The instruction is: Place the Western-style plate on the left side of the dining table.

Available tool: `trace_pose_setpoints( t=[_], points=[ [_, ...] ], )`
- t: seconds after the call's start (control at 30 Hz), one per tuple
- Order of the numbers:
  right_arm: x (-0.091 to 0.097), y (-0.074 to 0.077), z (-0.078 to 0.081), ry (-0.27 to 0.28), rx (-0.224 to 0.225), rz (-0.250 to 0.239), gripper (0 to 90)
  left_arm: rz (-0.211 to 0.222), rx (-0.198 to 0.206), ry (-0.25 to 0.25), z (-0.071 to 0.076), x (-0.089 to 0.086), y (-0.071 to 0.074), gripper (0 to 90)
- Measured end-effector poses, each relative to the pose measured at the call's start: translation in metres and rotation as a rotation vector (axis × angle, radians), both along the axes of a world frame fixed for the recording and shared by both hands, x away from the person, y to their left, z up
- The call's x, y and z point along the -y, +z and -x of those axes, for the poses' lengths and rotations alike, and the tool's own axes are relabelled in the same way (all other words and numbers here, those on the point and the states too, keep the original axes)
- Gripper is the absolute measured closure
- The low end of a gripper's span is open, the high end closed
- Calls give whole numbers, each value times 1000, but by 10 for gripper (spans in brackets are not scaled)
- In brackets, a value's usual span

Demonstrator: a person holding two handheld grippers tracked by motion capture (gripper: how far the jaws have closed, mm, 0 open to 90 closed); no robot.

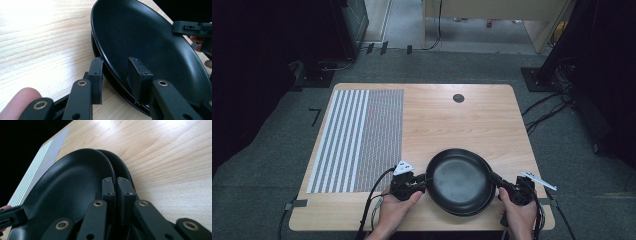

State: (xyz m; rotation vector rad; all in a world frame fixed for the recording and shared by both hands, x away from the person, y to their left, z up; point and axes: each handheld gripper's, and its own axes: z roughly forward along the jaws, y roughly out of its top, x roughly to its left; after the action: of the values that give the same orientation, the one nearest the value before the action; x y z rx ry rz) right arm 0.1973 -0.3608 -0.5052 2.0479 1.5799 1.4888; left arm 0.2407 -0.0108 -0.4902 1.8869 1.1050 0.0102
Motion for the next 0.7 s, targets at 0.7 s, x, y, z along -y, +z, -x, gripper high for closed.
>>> trace_pose_setpoints(
  t=[0.7],
  points=[
    [-2,-11,-4,1,-8,-118,853,22,-31,-2,-1,-1,-1,656]
  ],
)
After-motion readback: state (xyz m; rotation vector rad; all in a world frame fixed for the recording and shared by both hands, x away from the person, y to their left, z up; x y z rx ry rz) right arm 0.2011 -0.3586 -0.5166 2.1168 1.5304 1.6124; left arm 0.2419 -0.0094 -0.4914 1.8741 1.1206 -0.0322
